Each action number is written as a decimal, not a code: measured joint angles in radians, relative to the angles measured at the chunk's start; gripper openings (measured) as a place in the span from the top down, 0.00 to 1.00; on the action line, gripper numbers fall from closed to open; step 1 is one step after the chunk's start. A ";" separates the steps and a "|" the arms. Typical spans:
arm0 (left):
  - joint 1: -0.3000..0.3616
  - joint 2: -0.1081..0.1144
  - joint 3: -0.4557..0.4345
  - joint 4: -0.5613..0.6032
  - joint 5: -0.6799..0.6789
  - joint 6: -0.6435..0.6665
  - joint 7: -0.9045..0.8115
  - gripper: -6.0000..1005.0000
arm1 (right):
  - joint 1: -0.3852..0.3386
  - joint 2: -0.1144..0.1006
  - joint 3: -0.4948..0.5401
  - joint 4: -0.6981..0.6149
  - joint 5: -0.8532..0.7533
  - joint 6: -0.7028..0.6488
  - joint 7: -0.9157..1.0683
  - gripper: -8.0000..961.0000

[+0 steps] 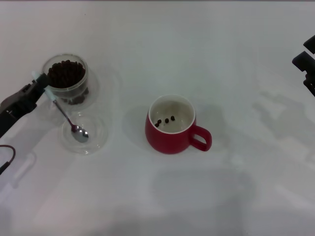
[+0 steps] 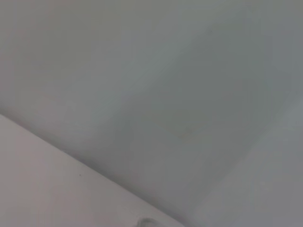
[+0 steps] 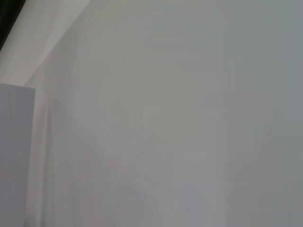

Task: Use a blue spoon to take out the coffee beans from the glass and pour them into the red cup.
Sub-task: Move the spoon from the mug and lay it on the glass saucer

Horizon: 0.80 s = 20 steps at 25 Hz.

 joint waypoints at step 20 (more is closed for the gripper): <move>-0.010 -0.003 0.001 0.035 0.062 -0.017 -0.004 0.85 | 0.000 -0.006 0.001 0.000 0.000 0.001 0.000 0.53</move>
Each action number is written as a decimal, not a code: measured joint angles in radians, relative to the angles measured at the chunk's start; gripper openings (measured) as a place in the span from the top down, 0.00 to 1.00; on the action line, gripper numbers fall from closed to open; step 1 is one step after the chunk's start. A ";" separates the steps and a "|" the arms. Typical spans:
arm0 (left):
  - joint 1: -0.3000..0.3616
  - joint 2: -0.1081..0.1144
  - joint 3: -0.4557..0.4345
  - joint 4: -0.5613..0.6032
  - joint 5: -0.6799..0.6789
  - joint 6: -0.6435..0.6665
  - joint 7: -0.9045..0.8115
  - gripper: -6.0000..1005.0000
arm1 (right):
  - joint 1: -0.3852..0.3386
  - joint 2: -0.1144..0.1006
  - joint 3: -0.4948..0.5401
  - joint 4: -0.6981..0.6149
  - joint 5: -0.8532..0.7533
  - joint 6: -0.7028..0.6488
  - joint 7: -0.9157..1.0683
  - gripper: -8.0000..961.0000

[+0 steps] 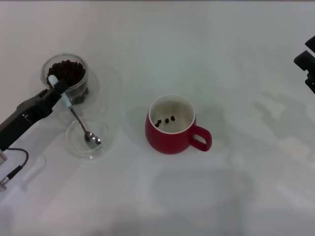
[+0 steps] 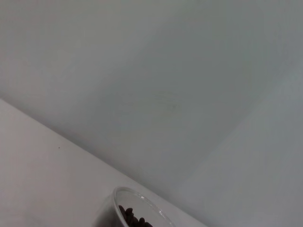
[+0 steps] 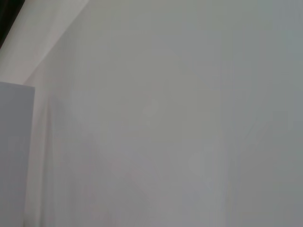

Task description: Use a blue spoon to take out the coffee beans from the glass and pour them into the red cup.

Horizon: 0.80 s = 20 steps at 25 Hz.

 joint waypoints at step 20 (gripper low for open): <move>0.046 0.006 -0.003 -0.027 -0.007 0.111 0.020 0.73 | -0.004 -0.003 -0.011 0.000 -0.005 -0.008 -0.005 0.53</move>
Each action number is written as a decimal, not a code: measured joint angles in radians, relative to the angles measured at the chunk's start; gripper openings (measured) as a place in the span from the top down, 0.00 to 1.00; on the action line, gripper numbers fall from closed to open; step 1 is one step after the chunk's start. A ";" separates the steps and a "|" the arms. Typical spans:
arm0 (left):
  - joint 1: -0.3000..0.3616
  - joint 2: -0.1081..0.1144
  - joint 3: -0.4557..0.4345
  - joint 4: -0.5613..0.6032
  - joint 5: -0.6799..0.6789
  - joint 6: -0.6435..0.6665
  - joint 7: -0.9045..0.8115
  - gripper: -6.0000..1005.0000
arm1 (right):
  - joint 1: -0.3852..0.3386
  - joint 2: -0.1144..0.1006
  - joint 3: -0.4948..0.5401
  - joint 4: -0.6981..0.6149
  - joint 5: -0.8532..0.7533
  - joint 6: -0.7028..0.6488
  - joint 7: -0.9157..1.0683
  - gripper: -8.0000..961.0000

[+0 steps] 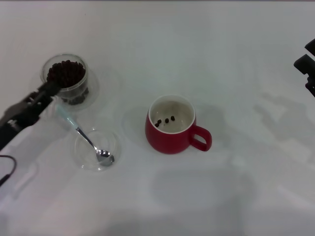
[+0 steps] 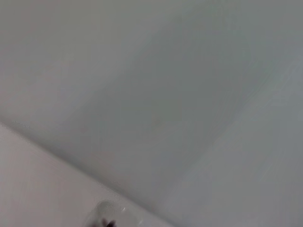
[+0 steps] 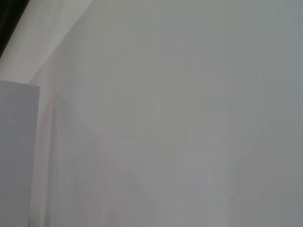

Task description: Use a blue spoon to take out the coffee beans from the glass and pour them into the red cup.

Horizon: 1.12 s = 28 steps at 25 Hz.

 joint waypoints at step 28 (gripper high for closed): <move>0.246 0.001 -0.013 -0.339 -0.529 -0.013 0.409 0.66 | -0.045 0.066 0.028 -0.007 0.117 0.093 -0.080 0.52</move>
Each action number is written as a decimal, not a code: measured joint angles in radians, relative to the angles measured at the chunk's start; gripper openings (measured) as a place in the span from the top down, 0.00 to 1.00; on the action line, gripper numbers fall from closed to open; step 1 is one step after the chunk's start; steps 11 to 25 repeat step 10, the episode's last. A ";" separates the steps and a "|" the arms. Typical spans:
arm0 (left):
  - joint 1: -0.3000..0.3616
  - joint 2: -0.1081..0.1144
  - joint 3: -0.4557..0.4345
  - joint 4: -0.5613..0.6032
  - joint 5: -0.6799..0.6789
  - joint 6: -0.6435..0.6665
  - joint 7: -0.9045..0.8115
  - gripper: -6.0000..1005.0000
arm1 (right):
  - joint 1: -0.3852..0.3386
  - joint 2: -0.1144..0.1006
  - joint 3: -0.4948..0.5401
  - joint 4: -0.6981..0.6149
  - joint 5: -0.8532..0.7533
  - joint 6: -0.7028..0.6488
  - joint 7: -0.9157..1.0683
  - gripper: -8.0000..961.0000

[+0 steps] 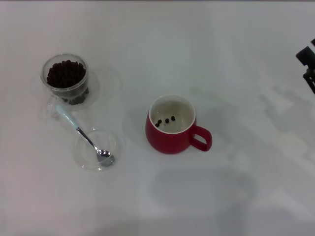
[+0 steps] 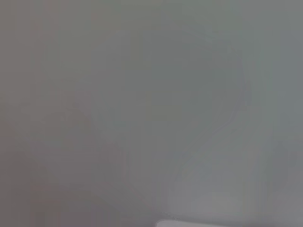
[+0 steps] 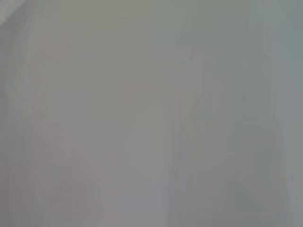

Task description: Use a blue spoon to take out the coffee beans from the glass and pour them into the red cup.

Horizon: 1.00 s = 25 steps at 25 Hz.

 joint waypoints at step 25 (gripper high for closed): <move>-0.007 -0.002 0.001 0.051 -0.093 -0.008 0.052 0.66 | -0.017 0.003 0.057 -0.003 0.010 0.021 0.004 0.29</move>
